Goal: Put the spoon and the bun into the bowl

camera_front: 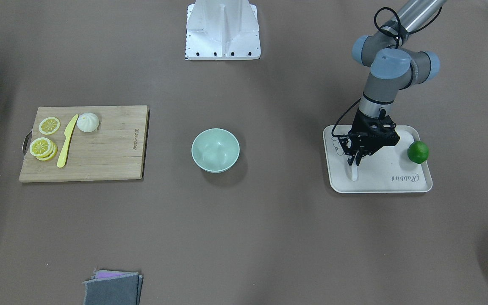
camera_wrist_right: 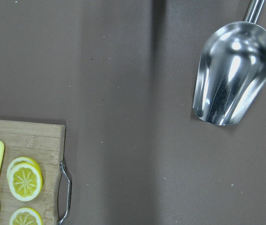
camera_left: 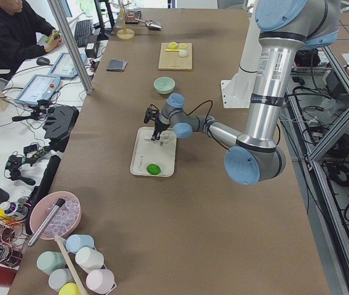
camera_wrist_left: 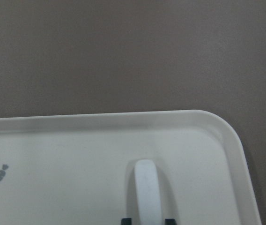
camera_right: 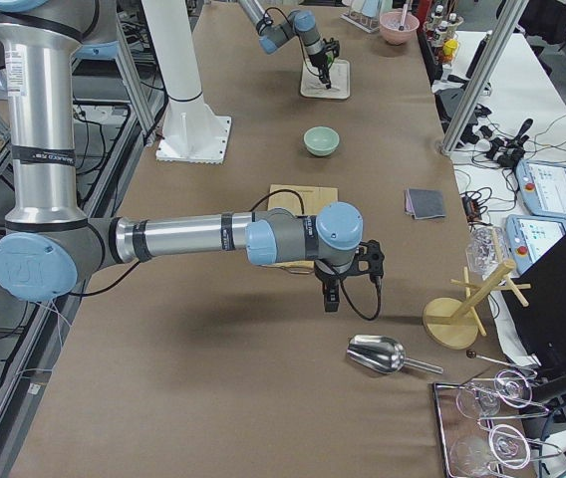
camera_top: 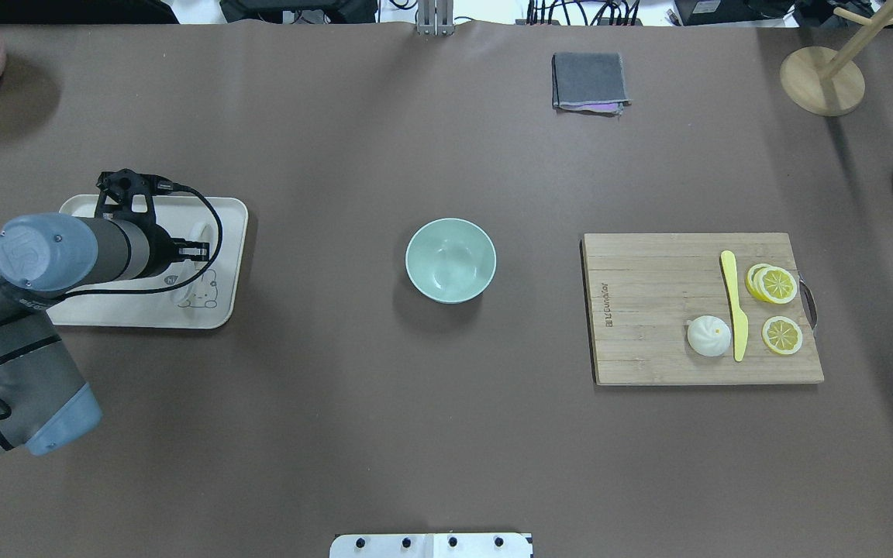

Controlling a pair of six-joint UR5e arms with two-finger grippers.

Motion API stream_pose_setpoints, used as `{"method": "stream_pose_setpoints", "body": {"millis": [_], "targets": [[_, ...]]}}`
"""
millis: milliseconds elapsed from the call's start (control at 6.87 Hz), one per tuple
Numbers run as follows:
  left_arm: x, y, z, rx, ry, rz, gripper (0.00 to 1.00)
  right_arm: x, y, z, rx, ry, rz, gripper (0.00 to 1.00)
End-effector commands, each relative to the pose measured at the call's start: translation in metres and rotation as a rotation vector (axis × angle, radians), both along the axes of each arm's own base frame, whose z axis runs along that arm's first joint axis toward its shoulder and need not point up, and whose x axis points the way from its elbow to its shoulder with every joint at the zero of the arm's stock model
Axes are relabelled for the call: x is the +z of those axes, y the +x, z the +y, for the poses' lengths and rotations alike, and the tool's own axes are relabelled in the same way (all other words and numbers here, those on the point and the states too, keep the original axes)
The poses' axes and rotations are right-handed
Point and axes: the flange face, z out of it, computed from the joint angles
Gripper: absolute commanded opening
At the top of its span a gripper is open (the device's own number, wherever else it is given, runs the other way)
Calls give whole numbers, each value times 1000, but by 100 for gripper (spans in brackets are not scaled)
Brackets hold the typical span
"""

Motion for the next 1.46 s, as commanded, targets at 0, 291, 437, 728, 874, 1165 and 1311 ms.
{"method": "stream_pose_setpoints", "body": {"millis": [0, 291, 437, 728, 874, 1165, 1311], "targets": [[-26, -22, -5, 22, -8, 59, 0, -10, -3, 0, -2, 16, -3, 100], [-89, -55, -24, 32, -48, 111, 0, -63, -48, 4, -4, 5, -18, 100], [-136, -46, -38, 27, -51, 118, 0, -96, -92, 11, -28, 18, -26, 100], [-182, -34, -47, 25, -44, 141, 0, -123, -180, 22, 47, 63, -30, 100], [-204, -26, -54, -1, -69, 169, 0, -137, -213, 33, 68, 42, -74, 100], [-241, 10, -67, -13, -97, 213, 0, -133, -290, 61, 40, 73, 8, 100], [-247, 22, -77, -25, -112, 216, 0, -144, -323, 70, 42, 45, 1, 100]]}}
